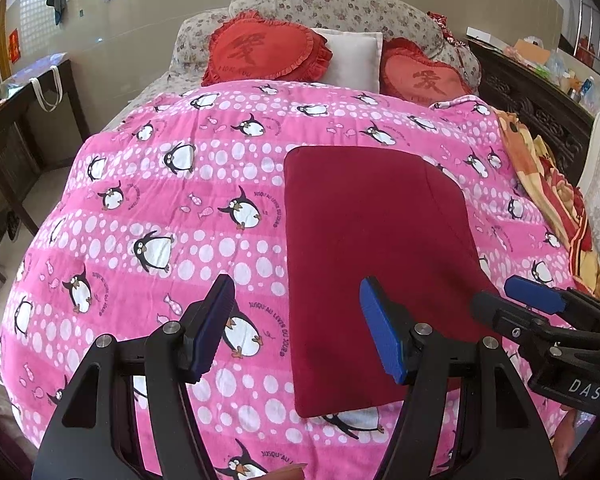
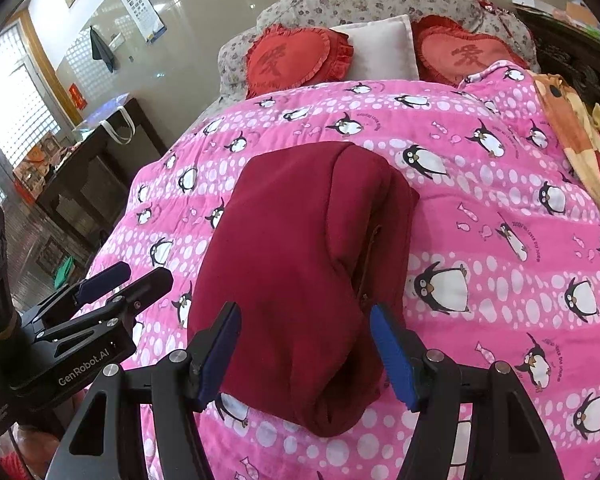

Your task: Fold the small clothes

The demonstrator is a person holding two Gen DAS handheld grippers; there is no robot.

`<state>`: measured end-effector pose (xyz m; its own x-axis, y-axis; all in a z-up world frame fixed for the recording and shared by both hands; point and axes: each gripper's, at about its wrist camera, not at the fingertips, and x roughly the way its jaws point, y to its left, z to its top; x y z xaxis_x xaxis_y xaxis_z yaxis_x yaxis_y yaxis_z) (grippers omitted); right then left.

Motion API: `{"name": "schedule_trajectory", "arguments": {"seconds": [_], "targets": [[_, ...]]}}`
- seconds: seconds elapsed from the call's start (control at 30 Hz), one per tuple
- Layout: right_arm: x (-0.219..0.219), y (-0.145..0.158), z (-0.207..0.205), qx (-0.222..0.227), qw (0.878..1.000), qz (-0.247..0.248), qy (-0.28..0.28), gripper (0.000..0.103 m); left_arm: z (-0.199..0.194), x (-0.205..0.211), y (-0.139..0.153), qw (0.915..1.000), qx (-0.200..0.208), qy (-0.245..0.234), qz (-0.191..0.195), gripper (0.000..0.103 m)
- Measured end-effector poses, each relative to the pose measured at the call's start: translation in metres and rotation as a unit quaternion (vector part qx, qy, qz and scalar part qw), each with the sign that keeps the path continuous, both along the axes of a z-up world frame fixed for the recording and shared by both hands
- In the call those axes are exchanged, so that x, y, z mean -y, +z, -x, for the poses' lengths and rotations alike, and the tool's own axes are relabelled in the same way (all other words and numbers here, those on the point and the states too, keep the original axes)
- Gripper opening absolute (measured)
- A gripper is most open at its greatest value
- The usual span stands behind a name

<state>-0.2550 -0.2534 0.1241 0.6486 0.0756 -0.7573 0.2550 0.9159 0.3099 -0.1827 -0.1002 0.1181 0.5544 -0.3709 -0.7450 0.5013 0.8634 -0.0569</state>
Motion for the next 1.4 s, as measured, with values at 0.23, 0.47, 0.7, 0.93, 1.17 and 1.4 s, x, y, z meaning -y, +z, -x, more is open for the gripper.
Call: {"name": "schedule_trajectory", "arguments": {"seconds": [0.23,0.47,0.7,0.93,1.17,1.4], "targets": [[-0.003,-0.003,-0.003,-0.006,1.0,-0.001,0.005,0.065,0.001,0.0,-0.003,1.0,-0.001,-0.002,-0.001,0.065],[-0.001,-0.006,-0.003,-0.009,1.0,-0.006,0.004,0.065,0.001,0.0,-0.003,1.0,0.0,-0.001,-0.002,0.065],[-0.002,-0.007,-0.004,-0.011,1.0,-0.005,0.006,0.065,0.003,0.0,-0.006,1.0,-0.002,-0.002,-0.002,0.065],[-0.002,-0.009,-0.004,-0.015,1.0,-0.005,0.007,0.065,0.002,0.001,-0.005,1.0,-0.002,-0.001,-0.002,0.065],[-0.004,-0.012,-0.006,-0.021,1.0,-0.003,0.011,0.065,0.002,-0.001,-0.008,1.0,-0.002,-0.001,-0.002,0.065],[0.004,-0.018,-0.006,-0.023,1.0,-0.017,0.013,0.066,-0.01,-0.013,-0.014,0.9998,-0.01,0.014,0.003,0.065]]}}
